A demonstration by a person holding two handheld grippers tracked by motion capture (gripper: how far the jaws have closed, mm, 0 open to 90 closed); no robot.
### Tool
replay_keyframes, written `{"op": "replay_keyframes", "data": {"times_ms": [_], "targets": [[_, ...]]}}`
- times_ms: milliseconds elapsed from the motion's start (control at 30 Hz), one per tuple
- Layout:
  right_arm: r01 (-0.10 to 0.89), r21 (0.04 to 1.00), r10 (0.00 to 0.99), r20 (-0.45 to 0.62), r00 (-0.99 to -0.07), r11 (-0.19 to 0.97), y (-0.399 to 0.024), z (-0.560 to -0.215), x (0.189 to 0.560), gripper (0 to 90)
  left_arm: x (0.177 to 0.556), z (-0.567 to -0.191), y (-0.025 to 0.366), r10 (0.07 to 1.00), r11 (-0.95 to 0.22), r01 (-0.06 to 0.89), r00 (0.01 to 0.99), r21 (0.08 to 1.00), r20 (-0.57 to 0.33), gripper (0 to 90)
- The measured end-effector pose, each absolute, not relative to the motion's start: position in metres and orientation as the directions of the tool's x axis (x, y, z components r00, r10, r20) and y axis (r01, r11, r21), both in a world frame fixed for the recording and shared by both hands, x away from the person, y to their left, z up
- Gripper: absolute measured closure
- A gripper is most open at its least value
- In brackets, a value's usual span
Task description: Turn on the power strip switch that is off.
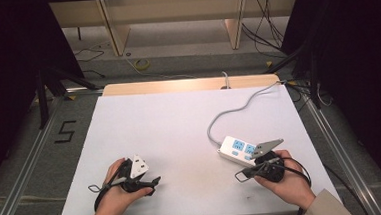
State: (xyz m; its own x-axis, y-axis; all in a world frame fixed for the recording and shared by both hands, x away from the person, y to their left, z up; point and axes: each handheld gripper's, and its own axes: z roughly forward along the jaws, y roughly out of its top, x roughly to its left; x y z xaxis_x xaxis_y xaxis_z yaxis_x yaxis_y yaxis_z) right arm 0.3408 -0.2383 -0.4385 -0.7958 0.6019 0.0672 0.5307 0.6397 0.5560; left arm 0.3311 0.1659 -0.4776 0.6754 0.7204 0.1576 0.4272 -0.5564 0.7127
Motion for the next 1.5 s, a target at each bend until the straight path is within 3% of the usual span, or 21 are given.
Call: {"op": "replay_keyframes", "data": {"times_ms": [1500], "targets": [[0.576, 0.508, 0.637, 0.067, -0.768, 0.641, -0.252, -0.43, 0.352, 90.0, 0.332, -0.478, 0.165, 0.72, -0.56, 0.428, 0.674, 0.709, 0.161, 23.5]]}}
